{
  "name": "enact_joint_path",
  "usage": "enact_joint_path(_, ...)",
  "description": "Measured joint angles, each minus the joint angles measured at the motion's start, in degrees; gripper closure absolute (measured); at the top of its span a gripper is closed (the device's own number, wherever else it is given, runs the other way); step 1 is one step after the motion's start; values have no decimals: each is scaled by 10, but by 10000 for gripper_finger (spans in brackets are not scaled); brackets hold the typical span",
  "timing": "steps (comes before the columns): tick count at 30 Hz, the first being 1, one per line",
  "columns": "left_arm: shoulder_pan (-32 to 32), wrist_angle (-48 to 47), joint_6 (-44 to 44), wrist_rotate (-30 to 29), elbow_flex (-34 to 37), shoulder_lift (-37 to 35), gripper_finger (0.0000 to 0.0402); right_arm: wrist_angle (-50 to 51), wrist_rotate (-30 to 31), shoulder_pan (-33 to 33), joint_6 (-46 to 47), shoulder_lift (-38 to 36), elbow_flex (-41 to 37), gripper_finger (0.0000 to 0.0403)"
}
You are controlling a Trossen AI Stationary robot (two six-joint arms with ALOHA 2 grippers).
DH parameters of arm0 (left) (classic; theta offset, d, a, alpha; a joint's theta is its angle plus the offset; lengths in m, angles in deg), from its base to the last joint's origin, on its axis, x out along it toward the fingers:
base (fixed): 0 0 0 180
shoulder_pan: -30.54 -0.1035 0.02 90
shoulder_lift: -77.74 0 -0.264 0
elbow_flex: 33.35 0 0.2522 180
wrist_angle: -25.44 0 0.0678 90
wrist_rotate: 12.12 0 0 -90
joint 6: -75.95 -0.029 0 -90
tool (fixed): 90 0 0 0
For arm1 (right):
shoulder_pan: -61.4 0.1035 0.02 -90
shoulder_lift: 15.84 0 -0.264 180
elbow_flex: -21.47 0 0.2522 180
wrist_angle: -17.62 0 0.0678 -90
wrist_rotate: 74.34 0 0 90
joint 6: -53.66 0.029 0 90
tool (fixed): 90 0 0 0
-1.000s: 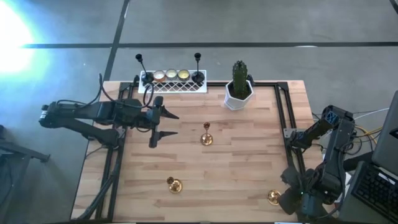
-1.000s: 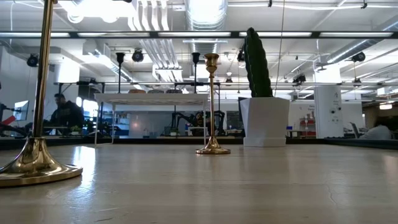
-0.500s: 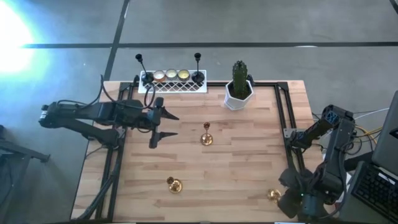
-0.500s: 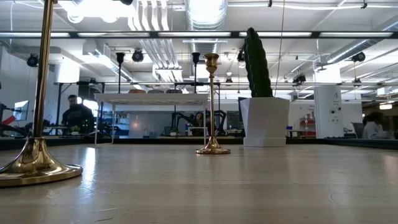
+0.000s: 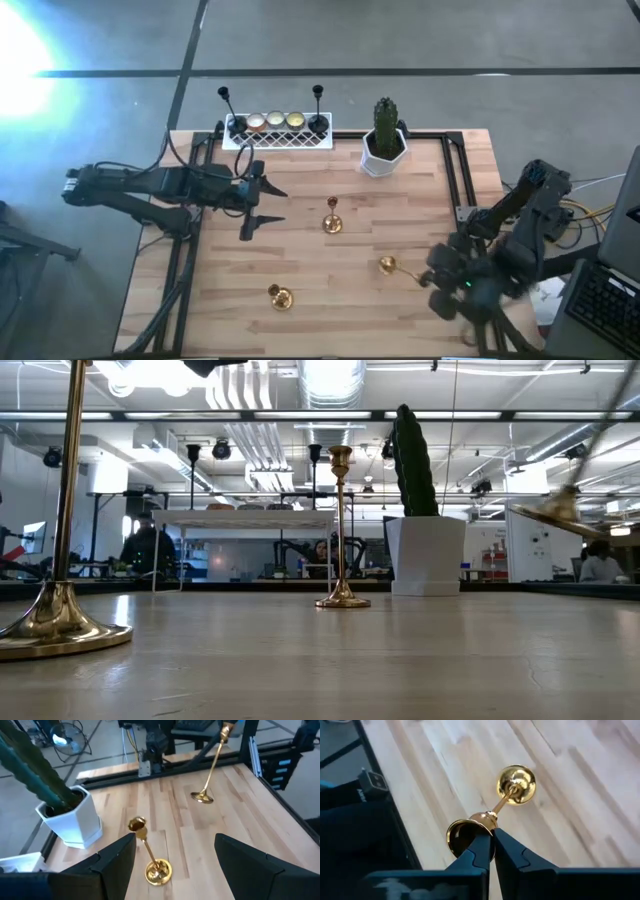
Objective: Pick & Place candle stick holders
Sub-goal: Put the bottom right golden candle holder on the shelf
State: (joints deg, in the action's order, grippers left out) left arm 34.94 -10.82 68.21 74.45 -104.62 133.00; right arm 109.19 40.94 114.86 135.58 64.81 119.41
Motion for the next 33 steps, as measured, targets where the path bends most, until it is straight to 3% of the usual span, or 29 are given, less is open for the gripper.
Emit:
enact_joint_path(5, 0, 0, -1, 54, 8, 4, 126, -92, -46, -101, -187, -37, 0, 395)
enact_joint_path(11, 0, 0, -20, 104, 8, 5, 128, -193, -153, -238, -383, -56, 0, 395)
enact_joint_path(19, 0, -2, -18, 127, 8, 5, 128, -247, -322, -394, -583, -3, 10, 395)
enact_joint_path(26, 0, 16, 4, 135, 16, 14, 128, -246, -369, -456, -723, 76, 100, 395)
enact_joint_path(33, 0, 29, 14, 154, 2, 80, 128, -181, -378, -471, -795, 162, 225, 395)
